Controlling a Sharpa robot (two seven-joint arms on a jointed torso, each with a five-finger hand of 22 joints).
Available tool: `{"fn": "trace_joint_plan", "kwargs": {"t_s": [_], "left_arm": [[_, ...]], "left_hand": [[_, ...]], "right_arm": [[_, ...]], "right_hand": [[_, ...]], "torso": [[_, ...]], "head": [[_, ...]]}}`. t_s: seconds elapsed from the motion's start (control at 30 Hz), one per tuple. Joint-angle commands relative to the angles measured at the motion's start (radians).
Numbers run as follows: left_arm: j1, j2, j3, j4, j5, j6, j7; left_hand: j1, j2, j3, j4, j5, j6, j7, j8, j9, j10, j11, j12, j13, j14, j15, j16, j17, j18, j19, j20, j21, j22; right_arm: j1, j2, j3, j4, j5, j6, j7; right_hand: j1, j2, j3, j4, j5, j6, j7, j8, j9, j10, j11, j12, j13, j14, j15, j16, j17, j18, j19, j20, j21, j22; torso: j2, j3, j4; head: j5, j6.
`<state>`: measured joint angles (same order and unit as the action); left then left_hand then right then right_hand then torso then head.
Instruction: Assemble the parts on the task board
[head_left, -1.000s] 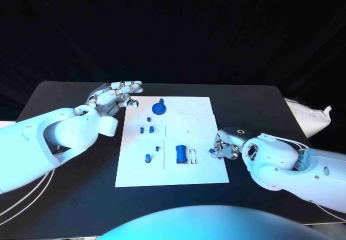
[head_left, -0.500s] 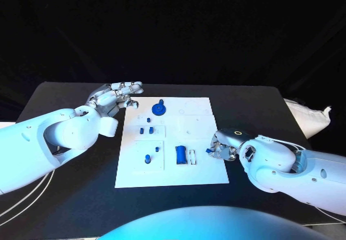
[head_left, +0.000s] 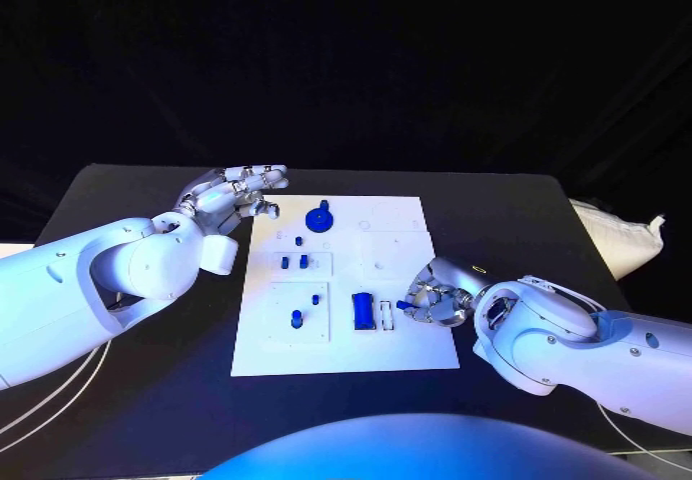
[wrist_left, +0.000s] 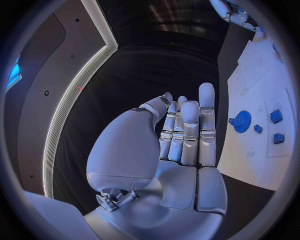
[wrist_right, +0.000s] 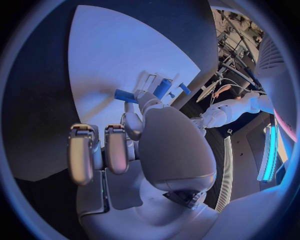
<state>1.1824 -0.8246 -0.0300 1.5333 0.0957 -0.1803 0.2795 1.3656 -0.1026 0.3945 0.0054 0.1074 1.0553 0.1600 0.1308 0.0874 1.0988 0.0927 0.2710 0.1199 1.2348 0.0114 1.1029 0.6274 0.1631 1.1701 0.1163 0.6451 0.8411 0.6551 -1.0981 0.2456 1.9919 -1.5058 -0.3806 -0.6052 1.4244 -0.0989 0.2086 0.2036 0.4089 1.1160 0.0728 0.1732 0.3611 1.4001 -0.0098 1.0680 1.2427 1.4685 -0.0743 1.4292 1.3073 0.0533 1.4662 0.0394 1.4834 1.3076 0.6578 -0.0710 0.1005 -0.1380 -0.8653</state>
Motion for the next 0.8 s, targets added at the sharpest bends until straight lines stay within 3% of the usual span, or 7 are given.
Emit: {"fn": "trace_joint_plan", "kwargs": {"t_s": [0.03, 0.33, 0.57, 0.8], "left_arm": [[0.000, 0.003, 0.001, 0.003, -0.004, 0.021, 0.002], [0.000, 0.005, 0.001, 0.005, -0.005, 0.023, 0.001], [0.000, 0.006, 0.001, 0.006, -0.006, 0.024, 0.000], [0.000, 0.006, 0.001, 0.006, -0.007, 0.026, -0.002]], "left_hand": [[0.000, 0.007, -0.005, -0.001, -0.006, -0.003, -0.002, 0.005, -0.001, -0.006, -0.002, 0.006, 0.002, -0.006, 0.000, -0.003, -0.001, 0.020, -0.007, -0.003, -0.005, -0.001], [0.000, 0.007, -0.005, -0.001, -0.006, -0.003, -0.002, 0.005, -0.001, -0.006, -0.002, 0.006, 0.002, -0.006, 0.000, -0.003, -0.001, 0.020, -0.007, -0.003, -0.005, -0.001], [0.000, 0.007, -0.005, -0.001, -0.006, -0.003, -0.002, 0.005, -0.001, -0.006, -0.002, 0.006, 0.002, -0.006, 0.000, -0.003, -0.001, 0.020, -0.007, -0.003, -0.005, -0.001], [0.000, 0.007, -0.005, -0.001, -0.006, -0.003, -0.002, 0.005, -0.001, -0.006, -0.002, 0.006, 0.002, -0.006, 0.000, -0.003, -0.001, 0.020, -0.007, -0.003, -0.005, -0.001]], "right_arm": [[0.001, 0.009, 0.000, 0.002, 0.107, -0.037, -0.001], [0.001, 0.047, -0.001, -0.020, 0.148, 0.021, -0.003], [0.002, 0.057, -0.001, -0.033, 0.138, 0.046, -0.008], [0.002, 0.064, -0.001, -0.044, 0.094, 0.070, -0.012]], "right_hand": [[-0.019, 0.007, 0.009, 0.001, 0.000, 0.002, -0.006, -0.004, 0.013, 0.011, -0.003, -0.002, 0.001, 0.065, -0.003, -0.005, 0.076, -0.019, 0.019, -0.004, 0.004, 0.143], [-0.075, -0.007, 0.015, 0.025, 0.047, 0.007, -0.007, -0.003, 0.024, 0.013, -0.003, -0.017, -0.007, 0.066, -0.002, -0.006, 0.075, -0.018, 0.019, -0.004, 0.003, 0.142], [-0.124, -0.004, 0.000, 0.053, 0.053, 0.011, -0.008, -0.003, 0.031, 0.015, -0.004, -0.030, -0.016, 0.066, -0.003, -0.005, 0.077, -0.019, 0.020, -0.004, 0.004, 0.144], [-0.168, -0.001, -0.027, 0.076, 0.048, 0.024, -0.014, 0.002, 0.041, 0.016, -0.008, -0.064, -0.041, 0.068, -0.006, 0.000, 0.084, -0.020, 0.025, -0.006, 0.008, 0.150]], "torso": [[0.001, -0.0003, -0.0005], [0.001, 0.0007, -0.0007], [-0.001, -0.0006, -0.0001], [0.001, 0.0010, -0.0018]], "head": [[0.002, -0.002], [0.003, -0.004], [0.004, -0.004], [0.006, -0.004]]}}
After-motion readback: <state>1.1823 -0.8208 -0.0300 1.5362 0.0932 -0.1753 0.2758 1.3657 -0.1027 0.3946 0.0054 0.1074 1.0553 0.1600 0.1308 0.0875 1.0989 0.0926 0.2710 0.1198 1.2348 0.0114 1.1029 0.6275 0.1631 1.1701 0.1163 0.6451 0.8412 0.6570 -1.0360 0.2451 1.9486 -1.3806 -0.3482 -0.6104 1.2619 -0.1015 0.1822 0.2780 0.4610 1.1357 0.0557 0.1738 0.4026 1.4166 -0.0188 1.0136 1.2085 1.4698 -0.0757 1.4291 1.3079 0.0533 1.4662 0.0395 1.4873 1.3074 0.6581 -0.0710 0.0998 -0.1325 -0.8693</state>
